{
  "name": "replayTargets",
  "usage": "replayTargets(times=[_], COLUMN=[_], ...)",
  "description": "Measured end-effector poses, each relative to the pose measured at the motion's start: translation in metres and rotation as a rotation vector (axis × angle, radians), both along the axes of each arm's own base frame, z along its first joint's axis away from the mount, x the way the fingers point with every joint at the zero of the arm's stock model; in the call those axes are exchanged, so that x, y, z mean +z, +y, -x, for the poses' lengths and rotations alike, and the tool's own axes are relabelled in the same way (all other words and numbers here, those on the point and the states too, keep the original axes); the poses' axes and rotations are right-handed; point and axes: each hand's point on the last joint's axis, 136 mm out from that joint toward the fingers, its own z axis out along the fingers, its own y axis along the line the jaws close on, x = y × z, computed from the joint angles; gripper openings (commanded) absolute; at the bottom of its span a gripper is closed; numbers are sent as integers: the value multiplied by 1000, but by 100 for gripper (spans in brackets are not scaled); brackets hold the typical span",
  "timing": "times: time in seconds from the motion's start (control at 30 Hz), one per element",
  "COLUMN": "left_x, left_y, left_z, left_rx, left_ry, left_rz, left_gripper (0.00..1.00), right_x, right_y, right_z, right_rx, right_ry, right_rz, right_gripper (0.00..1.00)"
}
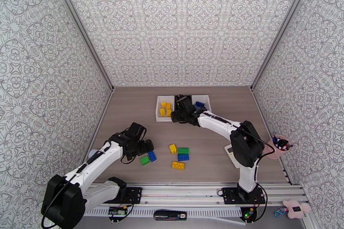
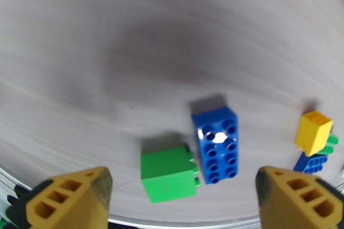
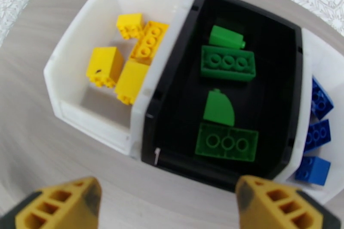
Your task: Sort the legos into containers by color
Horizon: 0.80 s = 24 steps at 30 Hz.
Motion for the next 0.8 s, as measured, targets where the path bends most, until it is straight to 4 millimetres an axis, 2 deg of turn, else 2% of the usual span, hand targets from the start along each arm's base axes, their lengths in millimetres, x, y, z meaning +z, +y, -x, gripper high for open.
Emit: replayTargets(times=[0.2,0.3,0.47,0.6,0.8], left_x=[-22,-27,-29,-29,-29], left_y=[0,0,-3,-7,-10], left_z=[18,21,21,19,17], left_rx=[-2,-3,-10,-13,-15], left_ry=[99,126,131,128,120], left_rz=[-12,-21,-16,-1,8], left_gripper=[81,73,66,57,53], right_x=[1,1,1,1,1], right_y=[1,1,1,1,1], right_z=[-1,-1,-1,-1,0], right_rx=[-3,-3,-3,-3,-3], right_ry=[-2,-2,-2,-2,-1], right_rz=[-10,-10,-10,-10,-10], right_gripper=[86,86,86,86,86])
